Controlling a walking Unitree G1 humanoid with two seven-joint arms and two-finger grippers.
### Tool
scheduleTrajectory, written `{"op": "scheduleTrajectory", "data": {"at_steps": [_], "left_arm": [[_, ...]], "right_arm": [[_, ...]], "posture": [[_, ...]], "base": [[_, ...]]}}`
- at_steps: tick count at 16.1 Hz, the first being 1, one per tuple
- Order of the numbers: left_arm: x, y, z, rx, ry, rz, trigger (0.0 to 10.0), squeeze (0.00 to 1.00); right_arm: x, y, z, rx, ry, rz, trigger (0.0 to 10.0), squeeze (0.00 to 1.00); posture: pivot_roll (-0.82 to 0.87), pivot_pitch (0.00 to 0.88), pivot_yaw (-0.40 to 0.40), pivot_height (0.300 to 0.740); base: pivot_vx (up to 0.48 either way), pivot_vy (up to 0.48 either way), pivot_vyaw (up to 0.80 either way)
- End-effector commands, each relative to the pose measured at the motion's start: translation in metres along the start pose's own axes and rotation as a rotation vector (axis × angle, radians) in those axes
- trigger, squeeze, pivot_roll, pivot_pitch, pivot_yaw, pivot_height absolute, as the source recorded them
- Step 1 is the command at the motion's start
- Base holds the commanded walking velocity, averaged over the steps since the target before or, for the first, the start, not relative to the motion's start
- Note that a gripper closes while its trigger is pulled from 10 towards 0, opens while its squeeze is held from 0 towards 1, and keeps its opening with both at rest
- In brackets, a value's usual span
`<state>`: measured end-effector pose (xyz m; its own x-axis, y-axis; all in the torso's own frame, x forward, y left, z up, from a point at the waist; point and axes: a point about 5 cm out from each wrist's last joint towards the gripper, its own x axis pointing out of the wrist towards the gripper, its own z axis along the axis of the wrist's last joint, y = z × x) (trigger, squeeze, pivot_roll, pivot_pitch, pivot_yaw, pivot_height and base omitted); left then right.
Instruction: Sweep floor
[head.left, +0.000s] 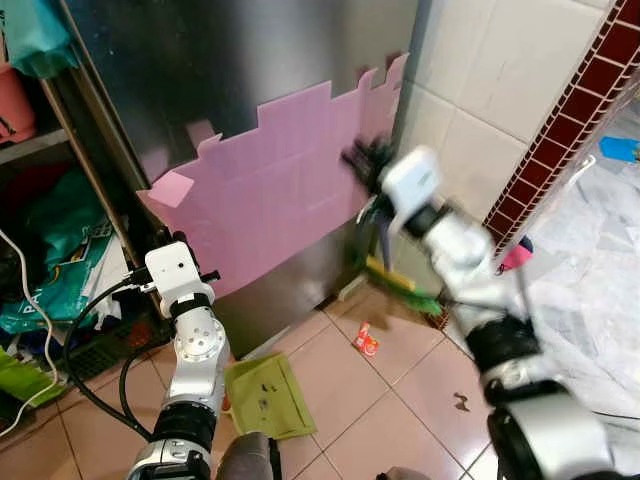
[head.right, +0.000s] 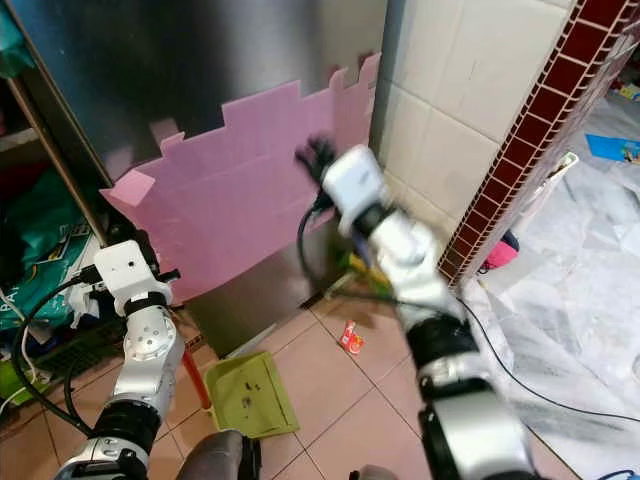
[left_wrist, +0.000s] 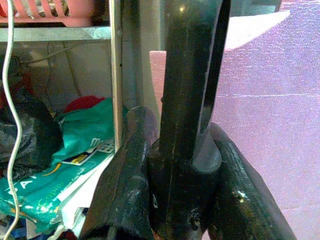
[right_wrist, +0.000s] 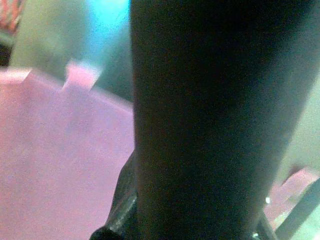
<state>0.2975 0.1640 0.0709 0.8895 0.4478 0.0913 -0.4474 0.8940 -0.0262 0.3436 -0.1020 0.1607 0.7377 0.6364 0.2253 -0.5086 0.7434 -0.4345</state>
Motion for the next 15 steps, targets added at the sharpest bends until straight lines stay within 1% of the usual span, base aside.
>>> {"op": "scheduleTrajectory", "data": {"at_steps": [1, 2, 3, 5, 6, 7, 8, 9, 10, 11, 12, 13, 14, 15], "left_arm": [[0.000, -0.002, 0.000, -0.018, 0.002, 0.000, 10.0, 0.00], [-0.001, -0.002, 0.000, -0.018, 0.001, 0.000, 10.0, 0.00], [-0.001, -0.002, 0.000, -0.019, 0.001, -0.001, 10.0, 0.00], [0.000, -0.002, 0.000, -0.019, -0.001, -0.005, 10.0, 0.00], [0.000, -0.003, 0.000, -0.019, -0.001, -0.007, 10.0, 0.00], [0.000, -0.004, 0.000, -0.020, -0.001, -0.010, 10.0, 0.00], [0.001, -0.005, 0.000, -0.021, -0.001, -0.012, 10.0, 0.00], [0.001, -0.006, 0.001, -0.022, 0.000, -0.016, 10.0, 0.00], [0.001, -0.006, 0.001, -0.023, 0.000, -0.017, 10.0, 0.00], [0.001, -0.007, 0.000, -0.023, 0.000, -0.018, 10.0, 0.00], [0.001, -0.008, 0.000, -0.024, 0.001, -0.019, 10.0, 0.00], [0.001, -0.008, 0.000, -0.025, 0.001, -0.022, 10.0, 0.00], [0.001, -0.009, 0.000, -0.025, 0.001, -0.024, 10.0, 0.00], [0.001, -0.009, 0.000, -0.025, 0.001, -0.027, 10.0, 0.00]], "right_arm": [[-0.004, 0.008, -0.008, 0.002, 0.023, 0.014, 10.0, 0.00], [-0.009, 0.018, -0.018, 0.038, 0.060, 0.021, 10.0, 0.00], [-0.012, 0.028, -0.027, 0.103, 0.093, 0.016, 10.0, 0.00], [-0.015, 0.044, -0.034, 0.166, 0.127, 0.043, 10.0, 0.00], [-0.015, 0.046, -0.035, 0.203, 0.137, 0.045, 10.0, 0.00], [-0.014, 0.046, -0.034, 0.269, 0.131, 0.046, 10.0, 0.00], [-0.012, 0.044, -0.030, 0.317, 0.115, 0.052, 10.0, 0.00], [-0.007, 0.034, -0.017, 0.384, 0.061, 0.079, 10.0, 0.00], [-0.005, 0.029, -0.009, 0.424, 0.026, 0.092, 10.0, 0.00], [-0.002, 0.018, 0.008, 0.490, -0.033, 0.136, 10.0, 0.00], [-0.001, 0.011, 0.023, 0.507, -0.079, 0.210, 10.0, 0.00], [-0.004, 0.004, 0.036, 0.498, -0.101, 0.305, 10.0, 0.00], [-0.006, -0.003, 0.045, 0.470, -0.116, 0.361, 10.0, 0.00], [-0.006, -0.014, 0.058, 0.422, -0.145, 0.394, 10.0, 0.00]], "posture": [[-0.01, 0.000, 0.014, 0.740], [-0.01, 0.000, 0.014, 0.740], [-0.01, 0.000, 0.015, 0.740], [-0.01, 0.000, 0.017, 0.740], [-0.01, 0.000, 0.019, 0.740], [-0.01, 0.000, 0.019, 0.740], [-0.02, 0.000, 0.021, 0.740], [-0.02, 0.000, 0.021, 0.740], [-0.02, 0.000, 0.022, 0.740], [-0.03, 0.000, 0.023, 0.740], [-0.03, 0.000, 0.024, 0.740], [-0.03, 0.000, 0.024, 0.740], [-0.03, 0.000, 0.026, 0.740], [-0.04, 0.000, 0.028, 0.740]], "base": [[0.000, 0.000, 0.00], [0.000, 0.000, 0.00], [0.000, 0.000, 0.00], [0.000, 0.000, 0.00], [0.000, 0.000, 0.00], [0.000, 0.000, 0.00], [0.000, 0.000, 0.00], [0.000, 0.000, 0.00], [0.000, 0.000, 0.00], [0.000, 0.000, 0.00], [0.000, 0.000, 0.00], [0.000, 0.000, 0.00], [0.000, 0.000, 0.00], [0.000, 0.000, 0.00]]}}
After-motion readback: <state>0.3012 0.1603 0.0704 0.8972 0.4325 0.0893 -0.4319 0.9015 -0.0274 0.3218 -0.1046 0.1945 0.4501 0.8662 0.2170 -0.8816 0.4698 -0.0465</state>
